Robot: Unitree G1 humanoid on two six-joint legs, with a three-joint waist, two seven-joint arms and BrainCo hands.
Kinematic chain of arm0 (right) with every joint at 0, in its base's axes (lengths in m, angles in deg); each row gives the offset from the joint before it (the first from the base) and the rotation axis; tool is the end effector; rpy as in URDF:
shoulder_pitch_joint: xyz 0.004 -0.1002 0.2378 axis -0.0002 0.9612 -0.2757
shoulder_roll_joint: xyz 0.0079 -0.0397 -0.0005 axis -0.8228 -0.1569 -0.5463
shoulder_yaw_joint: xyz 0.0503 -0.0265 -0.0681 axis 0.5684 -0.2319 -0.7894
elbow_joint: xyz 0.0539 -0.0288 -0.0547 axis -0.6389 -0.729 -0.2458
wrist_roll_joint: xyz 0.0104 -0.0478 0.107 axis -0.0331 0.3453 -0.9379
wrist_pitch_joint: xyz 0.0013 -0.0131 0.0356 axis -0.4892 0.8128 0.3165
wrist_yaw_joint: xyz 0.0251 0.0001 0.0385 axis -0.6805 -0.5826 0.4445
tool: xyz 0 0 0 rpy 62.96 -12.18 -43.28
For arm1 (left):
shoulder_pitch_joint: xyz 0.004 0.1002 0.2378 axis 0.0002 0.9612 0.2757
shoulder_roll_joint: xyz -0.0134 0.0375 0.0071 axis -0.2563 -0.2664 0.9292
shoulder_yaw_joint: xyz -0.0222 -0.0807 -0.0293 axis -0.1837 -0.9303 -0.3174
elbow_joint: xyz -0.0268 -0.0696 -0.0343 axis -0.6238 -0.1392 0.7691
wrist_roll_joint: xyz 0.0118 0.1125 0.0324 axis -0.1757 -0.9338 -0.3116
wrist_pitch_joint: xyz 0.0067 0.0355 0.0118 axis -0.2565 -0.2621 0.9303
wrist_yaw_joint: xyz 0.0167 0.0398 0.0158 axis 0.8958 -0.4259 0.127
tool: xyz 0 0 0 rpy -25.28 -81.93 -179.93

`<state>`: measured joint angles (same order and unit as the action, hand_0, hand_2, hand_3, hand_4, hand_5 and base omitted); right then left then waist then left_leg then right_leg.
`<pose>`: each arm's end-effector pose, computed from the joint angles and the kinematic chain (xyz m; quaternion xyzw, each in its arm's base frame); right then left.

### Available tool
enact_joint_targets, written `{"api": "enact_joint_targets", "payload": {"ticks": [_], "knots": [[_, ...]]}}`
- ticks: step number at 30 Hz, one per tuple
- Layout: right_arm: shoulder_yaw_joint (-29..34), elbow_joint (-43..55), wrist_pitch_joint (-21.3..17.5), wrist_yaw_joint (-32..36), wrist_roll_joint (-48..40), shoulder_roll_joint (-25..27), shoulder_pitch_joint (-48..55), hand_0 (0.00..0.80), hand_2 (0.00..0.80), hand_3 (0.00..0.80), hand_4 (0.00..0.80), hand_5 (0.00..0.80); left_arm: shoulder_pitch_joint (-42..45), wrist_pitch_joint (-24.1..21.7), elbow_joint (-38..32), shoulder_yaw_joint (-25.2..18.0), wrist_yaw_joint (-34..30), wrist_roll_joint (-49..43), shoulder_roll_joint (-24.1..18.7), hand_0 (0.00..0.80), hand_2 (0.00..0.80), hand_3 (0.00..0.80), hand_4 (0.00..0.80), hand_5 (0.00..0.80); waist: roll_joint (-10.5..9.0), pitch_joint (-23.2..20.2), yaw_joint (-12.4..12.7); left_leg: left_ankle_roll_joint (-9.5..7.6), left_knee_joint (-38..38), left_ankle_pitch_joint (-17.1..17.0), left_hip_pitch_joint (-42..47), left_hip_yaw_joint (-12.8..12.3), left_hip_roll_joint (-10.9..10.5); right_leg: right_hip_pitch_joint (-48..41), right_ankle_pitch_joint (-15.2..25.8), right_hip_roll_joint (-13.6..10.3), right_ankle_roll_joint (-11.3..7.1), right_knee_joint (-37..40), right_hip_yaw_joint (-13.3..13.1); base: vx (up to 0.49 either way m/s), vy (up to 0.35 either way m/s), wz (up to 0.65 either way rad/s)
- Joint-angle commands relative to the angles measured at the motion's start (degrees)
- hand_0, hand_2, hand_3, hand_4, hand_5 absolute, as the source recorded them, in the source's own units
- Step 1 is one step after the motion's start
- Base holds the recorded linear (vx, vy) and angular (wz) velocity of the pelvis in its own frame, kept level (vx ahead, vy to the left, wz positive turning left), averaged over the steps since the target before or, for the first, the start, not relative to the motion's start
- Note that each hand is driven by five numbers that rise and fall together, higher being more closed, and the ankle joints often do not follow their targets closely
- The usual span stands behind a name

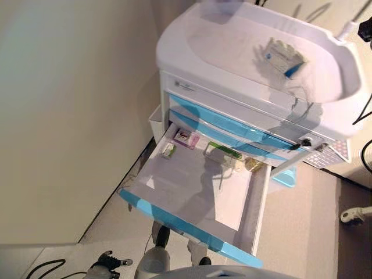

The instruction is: Open the drawer and pick up the medicine

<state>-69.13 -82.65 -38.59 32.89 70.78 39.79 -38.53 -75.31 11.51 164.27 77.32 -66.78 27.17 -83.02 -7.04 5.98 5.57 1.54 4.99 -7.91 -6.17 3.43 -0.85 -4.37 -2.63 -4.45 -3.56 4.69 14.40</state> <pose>0.3148 -0.2817 0.3553 -0.3923 -0.3136 -0.3380 0.7960 0.0630 0.2619 -0.1100 0.2114 0.5962 0.0843 0.7699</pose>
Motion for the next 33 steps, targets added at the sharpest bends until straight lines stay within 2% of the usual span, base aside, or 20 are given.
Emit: {"api": "enact_joint_targets", "payload": {"ticks": [1, 4, 7, 10, 11, 12, 13, 14, 16, 17, 18, 21, 24, 25, 27, 29, 30, 31, 32, 33], "knots": [[0.32, 2.65, -3.7, -2.72, -5.57, 3.27, 2.08, 0.0, 0.0, 0.0, 0.0, 0.0, 0.19, 0.5, 3.09, -0.75, 1.08, -3.29, 0.38, 0.0, 0.0, 0.0, 0.0, 0.0, 0.44, -4.16, -0.94, -0.65, -0.33, 5.65, 2.19, -3.23, -0.31, 5.71, 5.63, -3.4, -4.19, -3.42, -0.74, 0.014, 0.026, -0.35], [6.66, 7.65, -5.27, -3.1, -8.97, 3.44, 8.79, 0.0, 0.0, 0.0, 0.0, 0.0, 0.74, 0.73, 2.94, -0.98, 0.9, -4.06, 1.36, 0.0, 0.0, 0.0, 0.0, 0.0, 1.4, -4.56, -2.19, -0.72, -0.27, 6.08, 3.17, -4.79, -0.29, 5.52, 5.93, -3.34, -4.28, -3.01, -2.14, -0.009, 0.025, -0.23], [17.7, 15.84, -7.28, -3.99, -13.23, -0.53, 22.17, 0.0, 0.0, 0.0, 0.0, 0.0, 1.25, 1.2, 2.88, -1.12, 0.71, -5.5, 2.55, 0.0, 0.0, 0.0, 0.0, 0.0, 2.69, -4.87, -3.55, -0.81, -0.12, 6.54, 4.44, -7.22, -0.03, 5.51, 6.52, -3.21, -4.43, -2.36, -4.36, -0.029, 0.029, -0.43], [21.44, 19.88, -7.49, -3.23, -13.32, -3.52, 29.57, 0.0, 0.0, 0.0, 0.0, 0.0, 1.3, 1.48, 2.78, -0.55, 0.31, -7.14, 3.45, 0.0, 0.0, 0.0, 0.0, 0.0, 3.4, -4.84, -4.56, -0.95, -0.1, 6.69, 4.97, -8.47, 0.06, 5.66, 6.83, -3.14, -4.51, -2.13, -5.64, -0.03, 0.014, -0.37], [25.59, 24.02, -8.2, -2.6, -14.35, -8.25, 38.14, 0.0, 0.0, 0.0, 0.0, 0.0, 1.6, 1.62, 2.26, -0.32, 0.08, -7.98, 4.55, 0.0, 0.0, 0.0, 0.0, 0.0, 4.33, -4.74, -5.26, -1.11, -0.07, 6.96, 5.56, -9.49, 0.13, 5.71, 7.0, -3.08, -4.51, -1.99, -6.64, -0.023, 0.022, -0.4], [26.15, 24.57, -8.05, -2.54, -14.24, -8.48, 38.91, 0.0, 0.0, 0.0, 0.0, 0.0, 1.75, 1.64, 2.22, -0.14, 0.08, -8.0, 4.36, 0.0, 0.0, 0.0, 0.0, 0.0, 4.16, -4.86, -5.03, -1.11, -0.06, 7.0, 5.63, -9.56, 0.15, 5.66, 7.01, -3.06, -4.5, -1.97, -6.71, -0.035, 0.021, -0.46], [29.98, 28.3, -8.14, -1.71, -13.08, -12.65, 47.84, 0.0, 0.0, 0.0, 0.0, 0.0, 1.75, 1.6, 1.94, -0.7, -0.27, -8.91, 5.37, 0.0, 0.0, 0.0, 0.0, 0.0, 4.97, -4.48, -6.13, -1.24, -0.05, 7.03, 5.91, -10.22, 0.16, 5.85, 7.13, -2.96, -4.52, -2.02, -7.33, -0.042, 0.006, -0.32], [31.56, 30.52, -7.64, -0.13, -11.94, -14.47, 53.21, 0.0, 0.0, 0.0, 0.0, 0.0, 1.68, 1.52, 1.72, -0.98, -0.56, -9.45, 5.69, 0.0, 0.0, 0.0, 0.0, 0.0, 5.18, -4.43, -6.65, -1.28, -0.04, 7.07, 6.08, -10.57, 0.2, 5.97, 7.27, -2.95, -4.55, -2.06, -7.67, -0.046, 0.011, -0.32], [33.72, 31.79, -7.1, 0.43, -11.2, -15.63, 56.95, 0.0, 0.0, 0.0, 0.0, 0.0, 1.93, 1.4, 1.59, -0.68, -0.72, -9.96, 5.75, 0.0, 0.0, 0.0, 0.0, 0.0, 5.21, -4.63, -6.61, -1.3, 0.01, 7.15, 6.18, -10.8, 0.16, 5.97, 7.39, -2.92, -4.56, -1.91, -7.9, -0.017, 0.008, -0.18], [34.39, 31.5, -7.14, 0.9, -10.49, -18.08, 60.67, 0.0, 0.0, 0.0, 0.0, 0.0, 1.83, 1.24, 1.36, -0.97, -0.79, -10.56, 6.31, 0.0, 0.0, 0.0, 0.0, 0.0, 5.66, -4.38, -7.25, -1.31, 0.01, 7.15, 6.19, -11.09, 0.16, 6.09, 7.54, -2.93, -4.63, -1.84, -7.99, -0.048, -0.001, -0.26], [34.14, 29.05, -6.71, 2.52, -8.52, -21.23, 66.61, 0.0, 0.0, 0.0, 0.0, 0.0, 1.52, 0.82, 1.22, -0.88, -1.19, -11.48, 6.66, 0.0, 0.0, 0.0, 0.0, 0.0, 6.16, -4.14, -8.04, -1.31, 0.01, 7.07, 6.03, -11.73, 0.25, 6.46, 7.89, -2.87, -4.69, -1.58, -8.51, -0.047, -0.001, -0.25], [31.34, 21.8, -6.02, 4.63, -6.83, -24.9, 71.29, 0.0, 0.0, 0.0, 0.0, 0.0, 1.22, 0.21, 0.94, -0.99, -1.37, -11.73, 6.85, 0.0, 0.0, 0.0, 0.0, 0.0, 6.78, -3.76, -8.85, -1.26, 0.01, 6.93, 5.82, -12.83, 0.47, 7.34, 8.29, -2.79, -4.67, -1.48, -9.3, -0.056, 0.003, -0.25], [29.14, 17.33, -5.51, 6.13, -5.97, -26.41, 72.86, 0.0, 0.0, 0.0, 0.0, 0.0, 1.08, 0.13, 0.96, -1.27, -1.63, -12.02, 6.85, 0.0, 0.0, 0.0, 0.0, 0.0, 7.03, -3.53, -9.28, -1.13, 0.01, 6.88, 5.86, -13.31, 0.61, 7.54, 8.35, -2.75, -4.63, -1.56, -9.63, -0.015, -0.002, -0.27], [26.51, 11.48, -4.99, 7.68, -5.76, -29.1, 75.24, 0.0, 0.0, 0.0, 0.0, 0.0, 0.93, 0.05, 1.0, -1.37, -1.49, -11.79, 7.02, 0.0, 0.0, 0.0, 0.0, 0.0, 7.27, -3.17, -9.88, -1.02, 0.01, 6.76, 5.95, -13.49, 0.64, 7.62, 8.44, -2.7, -4.53, -1.65, -9.65, -0.008, -0.003, -0.07], [25.68, 9.83, -4.67, 8.44, -5.25, -29.73, 76.01, 0.0, 0.0, 0.0, 0.0, 0.0, 0.9, 0.07, 1.04, -1.41, -1.57, -11.9, 7.03, 0.0, 0.0, 0.0, 0.0, 0.0, 7.3, -3.03, -10.13, -0.95, 0.01, 6.72, 6.03, -13.41, 0.66, 7.49, 8.41, -2.71, -4.49, -1.64, -9.54, -0.002, -0.007, -0.07], [22.36, 2.05, -4.15, 9.63, -3.6, -30.98, 76.66, 0.0, 0.0, 0.0, 0.0, 0.0, 0.8, -0.1, 1.08, -1.23, -1.32, -11.75, 6.98, 0.0, 0.0, 0.0, 0.0, 0.0, 7.36, -2.7, -10.38, -0.85, 0.01, 6.62, 6.15, -13.33, 0.68, 7.48, 8.32, -2.67, -4.38, -1.8, -9.41, -0.004, -0.005, -0.03], [18.57, -4.94, -3.21, 10.56, -0.3, -31.36, 76.01, 0.0, 0.0, 0.0, 0.0, 0.0, 0.72, -0.25, 0.99, -1.07, -1.29, -11.65, 6.67, 0.0, 0.0, 0.0, 0.0, 0.0, 7.39, -2.4, -10.44, -0.72, 0.01, 6.51, 6.09, -13.24, 0.73, 7.52, 8.21, -2.61, -4.28, -1.96, -9.24, 0.0, 0.0, 0.0], [18.48, -5.11, -3.31, 10.54, -0.31, -31.36, 75.88, 0.0, 0.0, 0.0, 0.0, 0.0, 0.72, -0.25, 0.99, -1.12, -1.29, -11.65, 6.66, 0.0, 0.0, 0.0, 0.0, 0.0, 7.38, -2.38, -10.5, -0.72, 0.01, 6.51, 6.09, -13.23, 0.74, 7.52, 8.2, -2.61, -4.28, -1.97, -9.23, -0.022, -0.031, 0.01], [14.45, -12.69, -2.05, 11.11, 4.86, -31.06, 75.51, 0.0, 0.0, 0.0, 0.0, 0.0, 0.78, -0.4, 0.82, -1.17, -1.01, -11.26, 5.99, 0.0, 0.0, 0.0, 0.0, 0.0, 7.26, -1.88, -10.12, -0.62, 0.01, 6.38, 5.94, -12.87, 0.79, 7.53, 8.05, -2.63, -4.11, -2.07, -8.79, 0.0, 0.0, 0.0], [14.36, -12.88, -2.16, 11.07, 4.85, -31.09, 75.37, 0.0, 0.0, 0.0, 0.0, 0.0, 0.78, -0.4, 0.81, -1.23, -1.01, -11.26, 5.97, 0.0, 0.0, 0.0, 0.0, 0.0, 7.25, -1.84, -10.21, -0.62, 0.01, 6.38, 5.96, -12.83, 0.79, 7.5, 8.03, -2.63, -4.11, -2.07, -8.75, -0.015, -0.032, 0.02]]}}
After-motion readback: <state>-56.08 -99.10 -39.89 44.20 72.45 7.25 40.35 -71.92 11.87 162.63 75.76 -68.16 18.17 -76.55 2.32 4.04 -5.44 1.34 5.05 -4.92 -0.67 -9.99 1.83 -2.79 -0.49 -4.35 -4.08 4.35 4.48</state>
